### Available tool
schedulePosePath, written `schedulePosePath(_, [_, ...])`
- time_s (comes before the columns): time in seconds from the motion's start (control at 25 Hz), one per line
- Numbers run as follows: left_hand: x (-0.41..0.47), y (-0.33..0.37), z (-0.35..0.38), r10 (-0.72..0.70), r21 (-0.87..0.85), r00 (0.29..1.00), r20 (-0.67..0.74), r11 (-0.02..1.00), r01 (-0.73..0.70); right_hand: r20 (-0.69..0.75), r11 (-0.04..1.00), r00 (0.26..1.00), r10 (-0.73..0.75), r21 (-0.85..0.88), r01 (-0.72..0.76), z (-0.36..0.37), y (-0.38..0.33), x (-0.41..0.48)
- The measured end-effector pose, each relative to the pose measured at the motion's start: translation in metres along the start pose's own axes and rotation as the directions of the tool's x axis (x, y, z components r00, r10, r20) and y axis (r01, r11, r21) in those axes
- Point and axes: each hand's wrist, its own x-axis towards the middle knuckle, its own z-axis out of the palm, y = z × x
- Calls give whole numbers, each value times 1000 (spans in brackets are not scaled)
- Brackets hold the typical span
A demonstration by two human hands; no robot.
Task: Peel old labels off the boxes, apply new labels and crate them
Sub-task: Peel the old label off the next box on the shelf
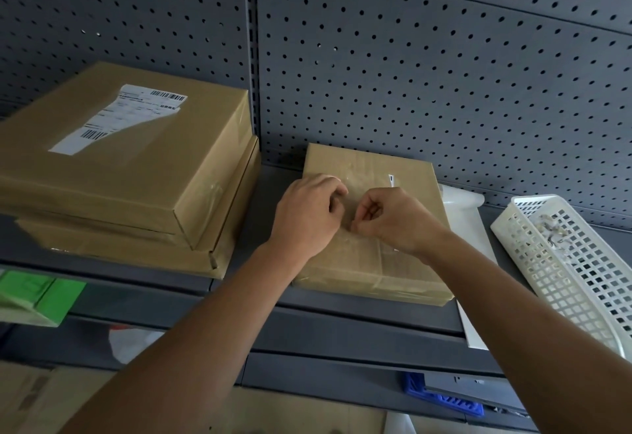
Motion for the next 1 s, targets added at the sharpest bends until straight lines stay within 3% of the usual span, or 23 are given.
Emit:
schedulePosePath(0.48, [0,1,0,-6,9,1000,0,1000,6,-65,997,998,-7,-81,1,3,-1,1])
schedulePosePath(0.64, [-1,3,-2,-10,21,1000,4,1000,10,-44,999,998,-39,11,39,-7,2,-4])
schedulePosePath(0.84, [-2,6,-4,-16,28,1000,11,999,16,-27,931,990,-141,-344,123,1,-10,-11])
schedulePosePath(1.0, [-2,7,-6,-27,40,999,30,999,26,5,771,981,-194,-618,155,11,-23,-9])
